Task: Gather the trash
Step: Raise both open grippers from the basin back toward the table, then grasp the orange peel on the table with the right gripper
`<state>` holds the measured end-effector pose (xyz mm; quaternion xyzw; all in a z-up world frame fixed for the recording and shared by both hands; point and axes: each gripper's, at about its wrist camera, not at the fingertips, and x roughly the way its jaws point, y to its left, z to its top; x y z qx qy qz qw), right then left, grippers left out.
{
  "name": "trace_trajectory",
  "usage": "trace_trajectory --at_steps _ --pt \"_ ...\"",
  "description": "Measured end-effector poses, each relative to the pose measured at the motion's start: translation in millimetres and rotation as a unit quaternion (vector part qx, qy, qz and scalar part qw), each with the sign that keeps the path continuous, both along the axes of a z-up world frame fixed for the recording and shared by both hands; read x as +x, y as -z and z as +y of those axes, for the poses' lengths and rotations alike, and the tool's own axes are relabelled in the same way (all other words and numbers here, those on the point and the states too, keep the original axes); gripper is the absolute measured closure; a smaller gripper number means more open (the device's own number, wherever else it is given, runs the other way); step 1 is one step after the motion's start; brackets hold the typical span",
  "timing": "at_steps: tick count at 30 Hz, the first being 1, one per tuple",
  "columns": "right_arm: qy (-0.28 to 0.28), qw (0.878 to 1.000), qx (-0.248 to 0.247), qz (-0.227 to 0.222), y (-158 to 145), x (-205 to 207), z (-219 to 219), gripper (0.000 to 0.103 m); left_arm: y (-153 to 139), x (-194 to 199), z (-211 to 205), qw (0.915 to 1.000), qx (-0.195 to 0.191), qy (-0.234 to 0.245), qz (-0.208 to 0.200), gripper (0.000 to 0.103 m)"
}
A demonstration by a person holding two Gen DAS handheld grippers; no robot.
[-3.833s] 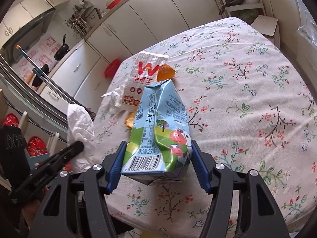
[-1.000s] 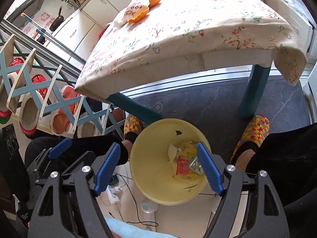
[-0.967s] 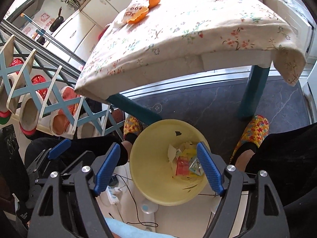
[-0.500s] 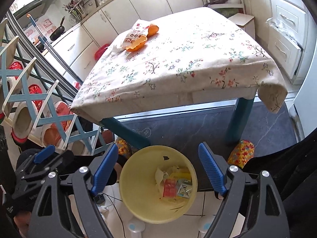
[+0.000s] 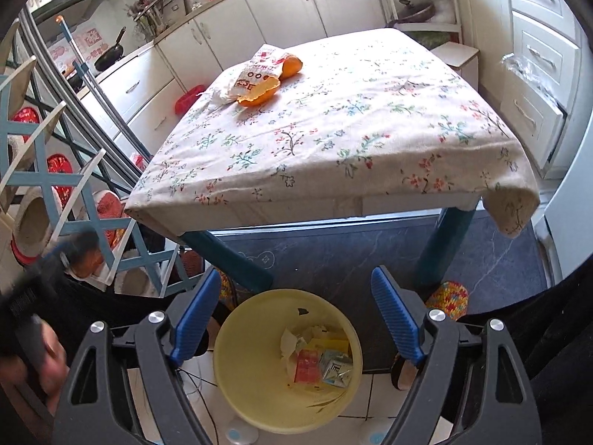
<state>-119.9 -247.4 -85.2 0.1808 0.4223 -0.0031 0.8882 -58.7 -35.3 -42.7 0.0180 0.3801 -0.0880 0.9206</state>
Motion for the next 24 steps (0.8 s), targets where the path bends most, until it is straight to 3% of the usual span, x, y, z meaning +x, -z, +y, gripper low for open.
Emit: trace_trajectory --at_steps 11,19,24 --pt "-0.017 0.999 -0.017 -0.023 -19.3 49.1 1.4 0.023 -25.6 63.7 7.2 0.9997 0.012 -0.002 -0.021 0.008" --pt "-0.029 0.999 -0.026 -0.017 -34.9 150.9 -10.9 0.024 -28.8 97.2 18.0 0.9997 -0.001 -0.018 -0.015 0.008" --pt "-0.032 0.999 -0.033 0.009 -25.4 214.8 -13.3 0.038 -18.0 106.1 20.9 0.9995 -0.019 -0.024 0.01 0.008"
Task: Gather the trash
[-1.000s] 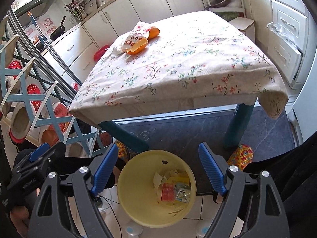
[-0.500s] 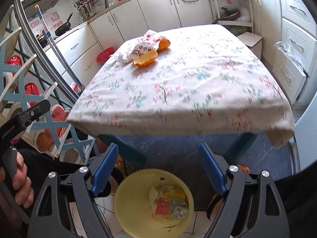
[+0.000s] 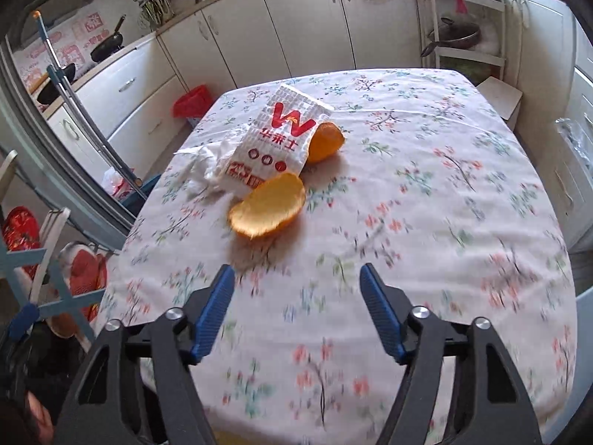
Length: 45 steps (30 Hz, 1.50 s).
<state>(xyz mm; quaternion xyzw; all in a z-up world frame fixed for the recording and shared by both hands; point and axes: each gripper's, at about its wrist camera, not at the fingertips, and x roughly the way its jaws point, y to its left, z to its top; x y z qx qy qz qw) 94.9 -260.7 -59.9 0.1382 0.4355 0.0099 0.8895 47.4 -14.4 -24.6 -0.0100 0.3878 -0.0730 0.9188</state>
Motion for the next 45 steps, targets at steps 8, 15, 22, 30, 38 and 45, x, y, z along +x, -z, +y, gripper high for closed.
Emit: trace_trajectory --at_steps 8,15,22,30,38,45 --pt "0.003 0.999 -0.02 0.026 22.6 49.1 10.8 0.048 4.4 7.9 6.8 0.9996 -0.025 -0.01 0.012 0.008" --pt "-0.034 0.998 -0.052 0.014 24.0 58.7 28.3 0.093 7.6 20.2 2.2 0.9997 -0.019 -0.005 0.018 0.008" --pt "-0.051 0.998 -0.03 -0.003 5.4 31.5 11.0 0.098 8.1 50.2 -11.6 0.9998 -0.007 0.004 0.019 0.008" --pt "-0.027 1.0 -0.002 0.012 6.3 8.8 -38.8 0.098 15.3 135.6 -46.7 0.9995 0.007 0.022 0.021 0.009" --pt "-0.022 0.999 0.023 0.031 13.9 3.2 -54.9 0.098 42.0 202.0 -72.3 0.9987 0.016 0.034 0.033 0.031" --pt "-0.025 0.998 0.032 0.038 19.2 3.5 -61.3 0.098 61.2 242.2 -76.4 0.9979 0.018 0.028 0.056 0.031"
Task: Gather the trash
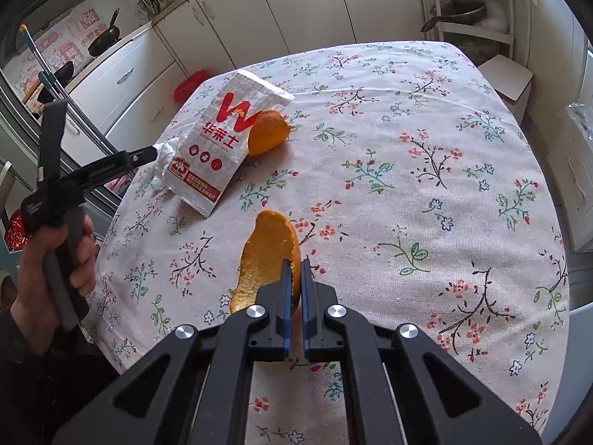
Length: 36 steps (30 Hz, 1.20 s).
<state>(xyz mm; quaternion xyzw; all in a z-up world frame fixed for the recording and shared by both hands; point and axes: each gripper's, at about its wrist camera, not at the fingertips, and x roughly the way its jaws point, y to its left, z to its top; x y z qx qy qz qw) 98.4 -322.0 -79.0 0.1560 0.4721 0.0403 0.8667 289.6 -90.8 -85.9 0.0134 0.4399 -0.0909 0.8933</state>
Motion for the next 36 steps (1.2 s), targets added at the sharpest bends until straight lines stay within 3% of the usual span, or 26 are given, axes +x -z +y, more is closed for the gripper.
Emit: trace_trajectory --at_steps 3,4,6,7,8,10,18,26,36 --pt "0.0 1.0 0.002 0.003 2.3 2.8 -2.2 0.098 8.4 14.3 -3.5 0.9999 -0.006 -0.001 0.011 0.031" --pt "-0.001 1.0 0.002 0.006 2.7 3.6 -2.6 0.098 10.7 17.4 -4.2 0.9998 -0.012 0.0 0.014 0.039" --pt "-0.002 1.0 0.002 0.007 3.2 4.8 -2.5 0.098 18.0 23.7 -3.8 0.9985 -0.041 0.009 0.035 0.064" --pt "-0.002 1.0 0.002 0.007 3.2 5.1 -2.2 0.098 21.1 25.6 -3.8 0.9973 -0.055 0.013 0.046 0.084" --pt "-0.003 1.0 0.003 0.007 3.1 5.4 -2.0 0.098 22.1 25.7 -4.4 0.9965 -0.066 0.016 0.049 0.093" --pt "-0.003 1.0 0.004 0.008 2.8 5.9 -2.0 0.098 17.8 21.5 -5.0 0.9968 -0.067 0.015 0.041 0.097" --pt "-0.003 1.0 0.019 -0.01 -9.8 2.6 1.8 0.098 -27.1 -18.6 16.2 0.9971 -0.074 -0.005 -0.013 0.098" --pt "0.0 0.999 0.018 -0.031 -25.4 -5.8 9.4 0.098 -69.5 -97.0 36.2 0.9965 -0.057 0.006 -0.06 0.098" --pt "0.024 0.995 0.033 -0.091 -66.5 -55.2 -0.2 0.098 -70.5 -175.7 68.6 0.9969 -0.038 0.0 -0.068 0.098"
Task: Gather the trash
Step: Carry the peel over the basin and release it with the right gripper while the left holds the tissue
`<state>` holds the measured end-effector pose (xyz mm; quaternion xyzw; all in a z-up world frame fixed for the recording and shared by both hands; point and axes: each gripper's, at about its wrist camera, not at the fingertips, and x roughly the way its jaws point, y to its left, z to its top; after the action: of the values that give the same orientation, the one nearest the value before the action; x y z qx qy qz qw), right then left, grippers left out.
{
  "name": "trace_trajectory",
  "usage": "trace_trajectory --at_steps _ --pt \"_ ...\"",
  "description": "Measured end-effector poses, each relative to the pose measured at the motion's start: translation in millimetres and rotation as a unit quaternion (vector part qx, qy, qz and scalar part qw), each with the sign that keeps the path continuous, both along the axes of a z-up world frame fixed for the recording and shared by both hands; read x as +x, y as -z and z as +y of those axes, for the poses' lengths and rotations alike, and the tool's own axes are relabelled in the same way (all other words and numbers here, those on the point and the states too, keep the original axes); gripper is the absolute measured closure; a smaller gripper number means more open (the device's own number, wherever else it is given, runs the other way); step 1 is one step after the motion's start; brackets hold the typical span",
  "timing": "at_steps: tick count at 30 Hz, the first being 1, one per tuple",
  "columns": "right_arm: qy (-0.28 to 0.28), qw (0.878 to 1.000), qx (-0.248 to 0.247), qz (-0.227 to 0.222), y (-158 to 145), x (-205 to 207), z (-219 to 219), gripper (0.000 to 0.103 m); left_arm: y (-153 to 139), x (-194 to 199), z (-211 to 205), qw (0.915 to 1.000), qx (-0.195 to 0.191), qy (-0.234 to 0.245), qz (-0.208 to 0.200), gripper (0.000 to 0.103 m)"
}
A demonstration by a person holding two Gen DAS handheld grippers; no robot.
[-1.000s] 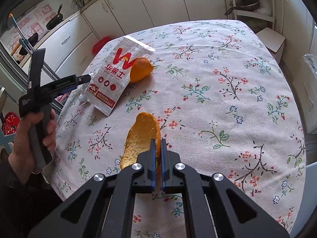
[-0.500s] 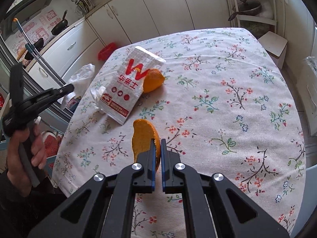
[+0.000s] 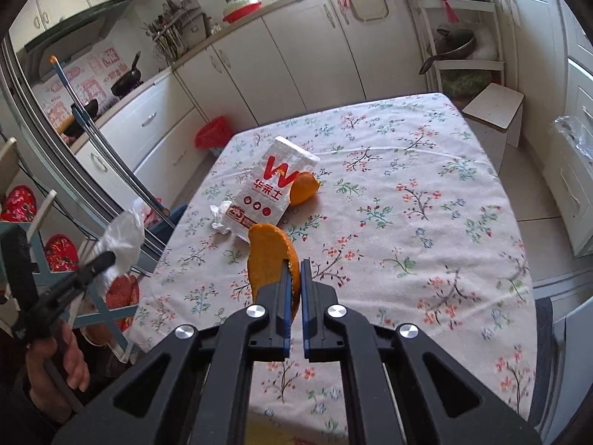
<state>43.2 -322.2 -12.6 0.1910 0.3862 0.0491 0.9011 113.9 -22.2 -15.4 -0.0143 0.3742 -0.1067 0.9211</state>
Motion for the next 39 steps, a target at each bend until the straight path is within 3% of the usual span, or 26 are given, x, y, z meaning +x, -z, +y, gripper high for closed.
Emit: trace_trajectory --at_steps 10,18,24,32,39 --pt "0.021 0.999 0.05 0.0 16.8 -76.9 -2.9 0.098 8.0 -53.7 13.3 0.9999 -0.012 -0.001 0.005 0.098" --pt "0.033 0.998 0.056 0.01 28.6 -113.9 -0.6 0.098 15.1 -87.3 10.7 0.9998 -0.014 0.012 0.008 0.098" --pt "0.011 0.998 0.053 0.029 41.4 -133.5 15.8 0.098 20.3 -102.0 11.8 0.9997 -0.013 0.017 0.014 0.098" --pt "-0.068 0.995 0.002 0.067 64.3 -155.3 71.4 0.098 23.9 -108.8 13.3 0.9995 -0.017 0.02 0.016 0.098" --pt "-0.124 0.986 -0.049 0.103 83.0 -155.4 105.2 0.098 24.6 -112.7 13.4 0.9995 -0.02 0.021 0.016 0.098"
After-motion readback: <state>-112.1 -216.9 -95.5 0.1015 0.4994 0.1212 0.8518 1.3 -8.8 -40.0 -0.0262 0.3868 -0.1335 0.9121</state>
